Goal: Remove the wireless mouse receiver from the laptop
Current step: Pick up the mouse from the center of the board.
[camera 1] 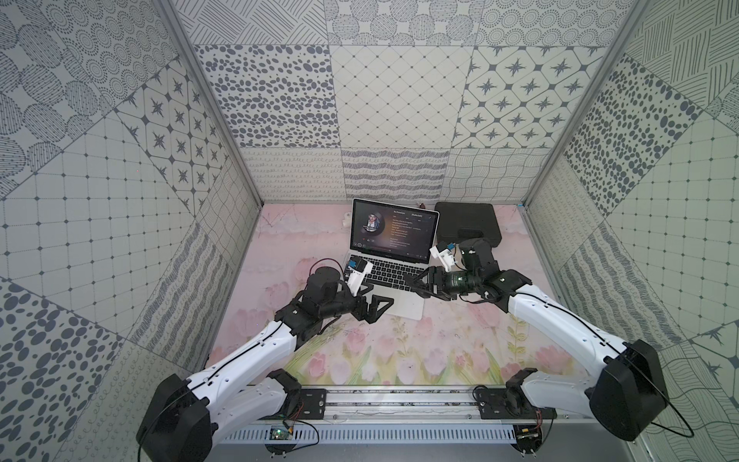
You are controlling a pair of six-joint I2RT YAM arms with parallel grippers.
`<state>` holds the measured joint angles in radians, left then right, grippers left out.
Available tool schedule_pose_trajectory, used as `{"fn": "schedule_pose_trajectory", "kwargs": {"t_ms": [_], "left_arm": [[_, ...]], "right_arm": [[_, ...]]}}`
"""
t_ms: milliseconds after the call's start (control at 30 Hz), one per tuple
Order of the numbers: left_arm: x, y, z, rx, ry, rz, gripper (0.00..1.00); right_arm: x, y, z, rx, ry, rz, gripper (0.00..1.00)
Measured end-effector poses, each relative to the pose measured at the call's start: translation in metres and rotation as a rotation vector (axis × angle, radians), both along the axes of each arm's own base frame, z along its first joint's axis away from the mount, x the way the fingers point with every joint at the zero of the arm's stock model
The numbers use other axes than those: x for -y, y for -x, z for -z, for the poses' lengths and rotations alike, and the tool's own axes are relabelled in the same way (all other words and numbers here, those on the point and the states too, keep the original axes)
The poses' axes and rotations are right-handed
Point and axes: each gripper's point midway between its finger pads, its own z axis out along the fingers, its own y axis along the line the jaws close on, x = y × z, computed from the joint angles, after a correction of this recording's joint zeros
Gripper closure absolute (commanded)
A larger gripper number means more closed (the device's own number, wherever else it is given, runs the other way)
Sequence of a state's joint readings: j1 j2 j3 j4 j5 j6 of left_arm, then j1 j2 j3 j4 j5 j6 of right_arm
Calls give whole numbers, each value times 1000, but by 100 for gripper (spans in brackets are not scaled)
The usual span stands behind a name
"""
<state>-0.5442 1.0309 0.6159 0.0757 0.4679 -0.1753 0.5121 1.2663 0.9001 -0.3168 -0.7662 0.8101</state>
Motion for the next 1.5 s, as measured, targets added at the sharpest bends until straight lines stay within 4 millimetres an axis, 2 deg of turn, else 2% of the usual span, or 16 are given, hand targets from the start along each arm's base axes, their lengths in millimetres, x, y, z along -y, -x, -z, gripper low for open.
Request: {"fn": "schedule_pose_trajectory", "kwargs": {"t_ms": [133,300,567,833,967,1167,1333,1500], "left_arm": [[5,0,-19,143,-10,127,0],[-2,0,-40,277,15,249,2],[7,17,-78,457,65,517,8],[18,41,-87,521,120,712,14],[20,49,-88,536,143,762,24],[20,57,-88,547,173,811,48],[21,58,-86,558,178,829,55],[21,57,-85,587,175,840,76]], "right_arm": [[-10,7,-23,-55,-155,-72,47],[-14,18,-46,-65,-260,-166,48],[-17,43,-61,-87,-333,-300,48],[-35,68,-71,-100,-354,-423,48],[-47,74,-69,-119,-352,-465,48],[-52,74,-68,-131,-352,-476,48],[-53,75,-69,-146,-358,-482,48],[-53,77,-68,-174,-357,-493,42]]}}
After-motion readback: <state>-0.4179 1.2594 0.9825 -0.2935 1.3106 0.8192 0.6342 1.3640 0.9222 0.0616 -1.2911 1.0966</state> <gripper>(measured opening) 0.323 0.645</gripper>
